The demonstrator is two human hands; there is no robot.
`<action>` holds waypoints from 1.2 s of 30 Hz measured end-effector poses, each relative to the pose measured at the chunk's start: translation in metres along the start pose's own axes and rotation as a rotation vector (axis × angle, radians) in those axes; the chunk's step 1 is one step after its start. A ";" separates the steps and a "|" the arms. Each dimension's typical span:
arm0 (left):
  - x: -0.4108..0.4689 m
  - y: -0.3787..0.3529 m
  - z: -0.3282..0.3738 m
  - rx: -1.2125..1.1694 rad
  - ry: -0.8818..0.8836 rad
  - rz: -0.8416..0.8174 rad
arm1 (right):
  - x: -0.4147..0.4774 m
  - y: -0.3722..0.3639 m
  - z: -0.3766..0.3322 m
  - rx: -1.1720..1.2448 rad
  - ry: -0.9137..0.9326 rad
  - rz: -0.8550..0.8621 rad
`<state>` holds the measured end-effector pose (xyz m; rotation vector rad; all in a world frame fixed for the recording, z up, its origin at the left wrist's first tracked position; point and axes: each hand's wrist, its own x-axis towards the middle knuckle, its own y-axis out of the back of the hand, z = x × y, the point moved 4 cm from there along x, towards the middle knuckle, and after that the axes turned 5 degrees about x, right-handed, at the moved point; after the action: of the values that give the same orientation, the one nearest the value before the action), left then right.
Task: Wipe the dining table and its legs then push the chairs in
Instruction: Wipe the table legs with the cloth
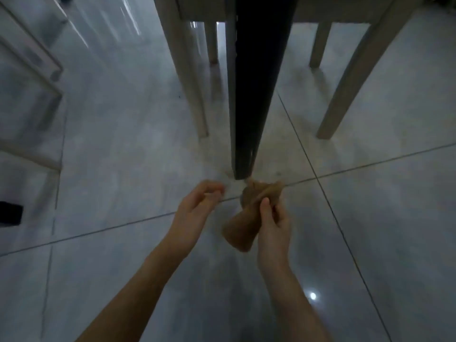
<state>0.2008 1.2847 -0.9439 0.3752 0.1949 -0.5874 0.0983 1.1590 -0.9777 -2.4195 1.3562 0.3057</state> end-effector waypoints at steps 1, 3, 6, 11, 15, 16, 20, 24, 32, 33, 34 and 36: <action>-0.029 0.003 -0.012 0.041 0.100 0.017 | -0.015 0.014 0.001 -0.035 -0.081 -0.019; -0.094 0.012 -0.024 0.120 0.278 0.035 | -0.051 0.041 -0.012 -0.130 -0.189 -0.054; -0.198 0.025 0.012 0.174 0.471 -0.011 | -0.107 0.079 -0.071 -0.298 -0.306 -0.049; -0.325 0.053 0.182 0.070 0.624 0.036 | -0.200 0.116 -0.261 -0.407 -0.379 -0.110; -0.379 0.078 0.348 0.019 0.548 0.051 | -0.252 0.120 -0.446 -0.448 -0.329 -0.179; -0.390 0.083 0.385 0.008 0.520 0.062 | -0.264 0.122 -0.486 -0.452 -0.318 -0.198; -0.422 0.108 0.496 0.019 0.418 0.157 | -0.292 0.124 -0.615 -0.395 -0.255 -0.275; -0.447 0.117 0.545 0.003 0.364 0.244 | -0.298 0.129 -0.679 -0.385 -0.235 -0.323; -0.464 0.135 0.548 -0.035 0.411 0.389 | -0.278 0.082 -0.702 -0.320 -0.261 -0.318; -0.460 0.143 0.546 -0.025 0.406 0.397 | -0.273 0.070 -0.700 -0.308 -0.259 -0.302; -0.453 0.152 0.544 -0.008 0.401 0.400 | -0.269 0.054 -0.698 -0.295 -0.256 -0.307; -0.436 0.170 0.536 0.019 0.397 0.387 | -0.258 0.020 -0.694 -0.273 -0.242 -0.317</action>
<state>-0.0191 1.4210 -0.2804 0.5314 0.4848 -0.1286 -0.0410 1.0721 -0.2553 -2.6596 0.8579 0.7107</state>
